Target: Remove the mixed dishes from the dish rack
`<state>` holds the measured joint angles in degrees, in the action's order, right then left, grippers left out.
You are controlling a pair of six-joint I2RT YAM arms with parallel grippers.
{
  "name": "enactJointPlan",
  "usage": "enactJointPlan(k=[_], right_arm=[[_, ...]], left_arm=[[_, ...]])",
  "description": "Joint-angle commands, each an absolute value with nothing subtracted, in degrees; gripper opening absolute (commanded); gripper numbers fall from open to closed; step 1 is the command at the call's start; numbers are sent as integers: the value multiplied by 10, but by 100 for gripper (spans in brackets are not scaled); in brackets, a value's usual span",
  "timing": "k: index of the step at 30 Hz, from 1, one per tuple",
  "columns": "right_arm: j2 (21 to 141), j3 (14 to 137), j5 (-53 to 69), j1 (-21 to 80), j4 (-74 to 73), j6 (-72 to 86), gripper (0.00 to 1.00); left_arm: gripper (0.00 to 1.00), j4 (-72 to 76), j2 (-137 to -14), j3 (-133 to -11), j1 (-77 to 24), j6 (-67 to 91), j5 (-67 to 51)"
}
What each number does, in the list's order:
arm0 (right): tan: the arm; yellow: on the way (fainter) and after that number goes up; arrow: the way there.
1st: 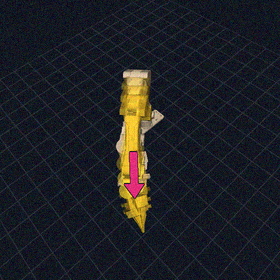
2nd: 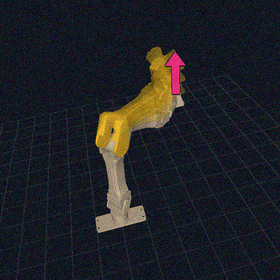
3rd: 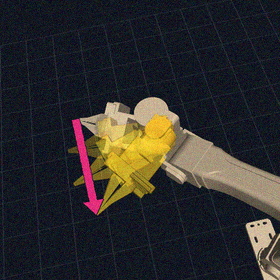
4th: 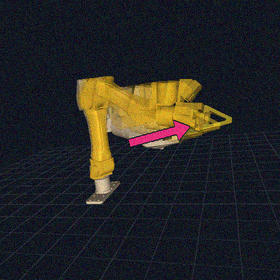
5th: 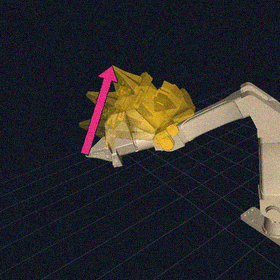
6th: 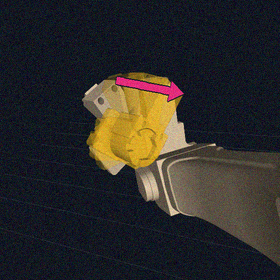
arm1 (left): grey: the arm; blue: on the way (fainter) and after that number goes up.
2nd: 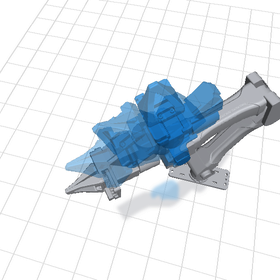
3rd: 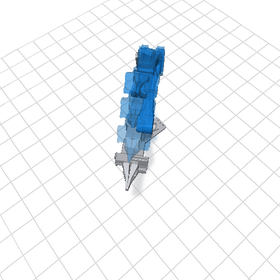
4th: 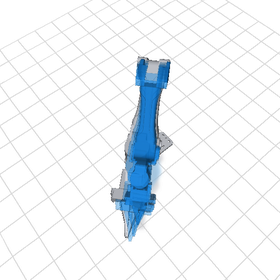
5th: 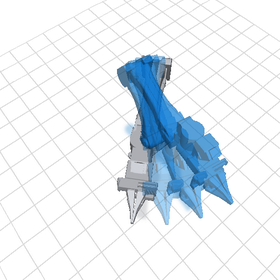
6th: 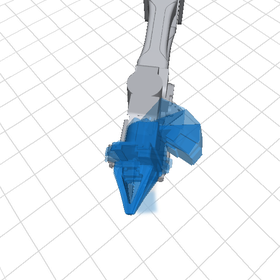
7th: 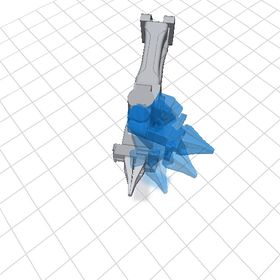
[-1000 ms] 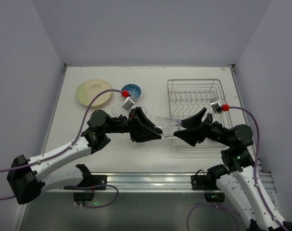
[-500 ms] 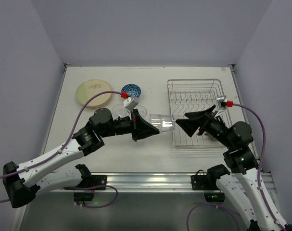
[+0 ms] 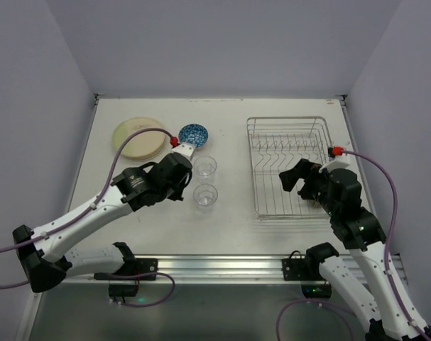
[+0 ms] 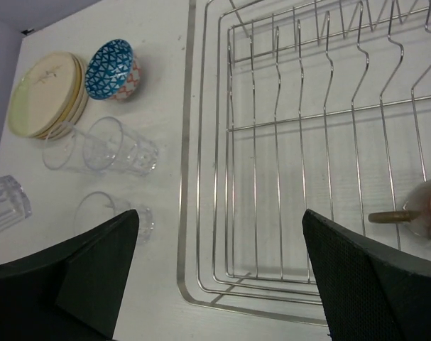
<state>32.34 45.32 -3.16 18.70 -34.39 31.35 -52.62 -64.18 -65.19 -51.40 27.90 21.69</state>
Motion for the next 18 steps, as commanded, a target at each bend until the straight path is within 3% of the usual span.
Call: enactJointPlan(k=[1, 18], right_arm=[[328, 483, -68, 186, -374, 289, 99], [322, 501, -78, 186, -425, 254, 99]], left_arm=[[0, -602, -678, -686, -510, 239, 245], [4, -576, -894, -689, -497, 168, 134]])
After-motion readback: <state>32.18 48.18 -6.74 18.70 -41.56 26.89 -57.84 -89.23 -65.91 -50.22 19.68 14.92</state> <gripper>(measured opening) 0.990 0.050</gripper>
